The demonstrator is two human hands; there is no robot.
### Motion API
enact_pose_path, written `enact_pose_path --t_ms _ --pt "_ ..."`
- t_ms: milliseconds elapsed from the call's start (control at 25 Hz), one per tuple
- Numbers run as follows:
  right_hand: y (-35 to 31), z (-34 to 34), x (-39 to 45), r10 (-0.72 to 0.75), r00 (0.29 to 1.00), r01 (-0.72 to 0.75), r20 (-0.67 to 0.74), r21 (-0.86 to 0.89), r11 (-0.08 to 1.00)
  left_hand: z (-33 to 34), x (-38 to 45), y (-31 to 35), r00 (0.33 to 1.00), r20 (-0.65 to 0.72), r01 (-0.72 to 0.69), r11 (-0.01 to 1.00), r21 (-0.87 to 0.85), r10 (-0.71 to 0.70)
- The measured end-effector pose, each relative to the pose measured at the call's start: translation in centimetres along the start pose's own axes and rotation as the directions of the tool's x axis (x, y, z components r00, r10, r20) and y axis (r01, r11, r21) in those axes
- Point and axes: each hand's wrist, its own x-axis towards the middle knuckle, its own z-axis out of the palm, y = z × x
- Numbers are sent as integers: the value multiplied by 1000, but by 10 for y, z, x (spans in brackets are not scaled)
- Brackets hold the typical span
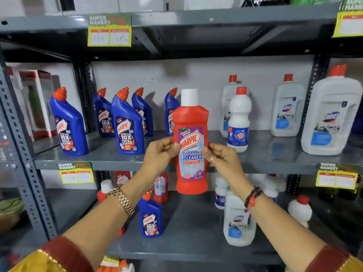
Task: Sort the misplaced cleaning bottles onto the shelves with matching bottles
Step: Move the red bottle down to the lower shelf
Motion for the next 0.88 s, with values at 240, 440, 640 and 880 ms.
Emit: enact_pose_path --t_ms 240,440,640,880 --pt "98 -4 -91 170 985 -170 15 22 985 15 -71 -100 984 58 172 985 -29 -170" --pt "175 6 -119 284 959 -282 6 -97 954 12 -86 -189 950 62 305 952 24 -306" --pt "236 21 -107 385 919 -394 -88 -113 912 5 -66 -254 917 23 399 917 8 -399" --pt "285 29 -85 481 861 -503 -166 -137 853 1 -37 -304 908 45 417 909 -19 -416"
